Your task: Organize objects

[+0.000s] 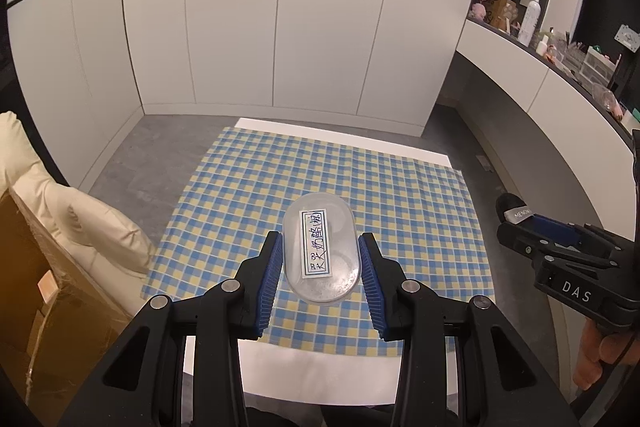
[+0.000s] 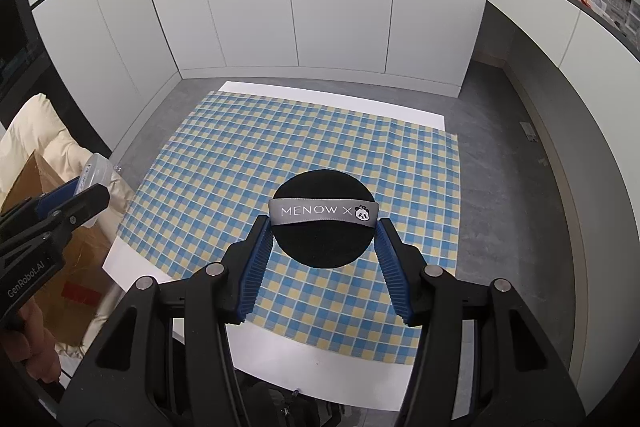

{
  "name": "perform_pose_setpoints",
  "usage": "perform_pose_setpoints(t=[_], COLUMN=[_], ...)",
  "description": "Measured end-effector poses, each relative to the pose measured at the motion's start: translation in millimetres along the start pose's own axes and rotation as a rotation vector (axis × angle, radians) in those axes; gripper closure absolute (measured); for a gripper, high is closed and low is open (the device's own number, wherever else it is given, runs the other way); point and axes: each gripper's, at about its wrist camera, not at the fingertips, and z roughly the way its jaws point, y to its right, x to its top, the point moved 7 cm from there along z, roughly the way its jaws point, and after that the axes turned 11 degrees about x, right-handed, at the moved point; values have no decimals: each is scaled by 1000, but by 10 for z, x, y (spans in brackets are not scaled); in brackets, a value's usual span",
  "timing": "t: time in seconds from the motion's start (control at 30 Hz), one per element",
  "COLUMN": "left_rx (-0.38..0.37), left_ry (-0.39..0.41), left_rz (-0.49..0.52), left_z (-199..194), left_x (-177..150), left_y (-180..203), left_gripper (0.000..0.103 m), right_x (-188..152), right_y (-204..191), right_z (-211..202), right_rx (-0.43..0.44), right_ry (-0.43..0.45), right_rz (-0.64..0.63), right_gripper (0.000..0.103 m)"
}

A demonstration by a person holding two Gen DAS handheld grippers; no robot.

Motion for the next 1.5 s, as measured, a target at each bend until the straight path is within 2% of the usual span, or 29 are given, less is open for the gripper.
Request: perform_pose_setpoints(t=[0.9,1.5], left_rx=[80,131], left_ry=[22,29], left_rz=[-68,-120], left_z=[-86,-163], left_x=[-63,-134], left_y=[-722,-1132], left_gripper=[64,64], right_x=[131,171], right_y=[-727,-1167], right_z=[367,465], right_rx=[69,103], right_ry=[-17,-4], right_rz=[-111,-171], right_gripper=[48,48])
